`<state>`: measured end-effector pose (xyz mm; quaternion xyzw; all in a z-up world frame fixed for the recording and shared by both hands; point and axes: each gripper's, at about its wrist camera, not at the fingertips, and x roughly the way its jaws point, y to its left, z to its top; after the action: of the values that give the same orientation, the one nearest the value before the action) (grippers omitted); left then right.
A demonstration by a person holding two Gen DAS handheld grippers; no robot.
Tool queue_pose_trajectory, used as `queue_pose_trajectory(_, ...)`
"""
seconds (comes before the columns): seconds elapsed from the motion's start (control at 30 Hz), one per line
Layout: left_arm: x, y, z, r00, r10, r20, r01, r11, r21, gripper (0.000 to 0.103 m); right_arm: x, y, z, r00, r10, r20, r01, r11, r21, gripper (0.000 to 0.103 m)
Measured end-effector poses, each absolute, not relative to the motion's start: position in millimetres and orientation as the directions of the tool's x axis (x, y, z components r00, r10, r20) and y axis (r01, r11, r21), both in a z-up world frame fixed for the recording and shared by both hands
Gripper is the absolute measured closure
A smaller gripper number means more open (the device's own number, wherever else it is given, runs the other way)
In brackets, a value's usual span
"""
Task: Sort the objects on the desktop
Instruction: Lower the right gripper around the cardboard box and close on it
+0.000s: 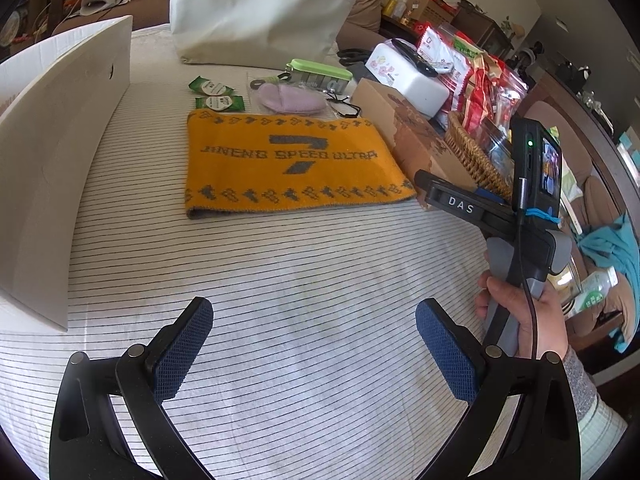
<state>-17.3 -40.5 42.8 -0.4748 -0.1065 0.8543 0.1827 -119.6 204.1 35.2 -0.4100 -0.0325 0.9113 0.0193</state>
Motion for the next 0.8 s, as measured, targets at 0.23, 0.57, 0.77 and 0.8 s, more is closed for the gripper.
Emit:
queue_pose_trajectory(0.23, -18, -42, 41, -0.481, 0.415, -0.772, -0.206, -0.91, -0.361, 0.0, -105, 196, 39, -0.661, -0.03, -0.75, 0.061, -0.998, -0.014, 0.0)
queue_pose_trajectory(0.57, -15, -39, 42, -0.473, 0.42, -0.774, -0.212, -0.907, -0.363, 0.0, -134, 200, 28, -0.627, 0.004, -0.779, 0.042, -0.998, -0.039, 0.005)
queue_pose_trajectory(0.77, -18, -41, 51, -0.479, 0.439, -0.76, -0.209, -0.898, -0.387, 0.0, -126, 208, 39, -0.624, -0.017, -0.781, 0.053, -0.998, -0.02, 0.023)
queue_pose_trajectory(0.8, -18, -41, 52, -0.478, 0.448, -0.755, -0.208, -0.893, -0.399, 0.0, -122, 208, 43, -0.631, -0.009, -0.776, 0.057, -0.998, -0.034, 0.023)
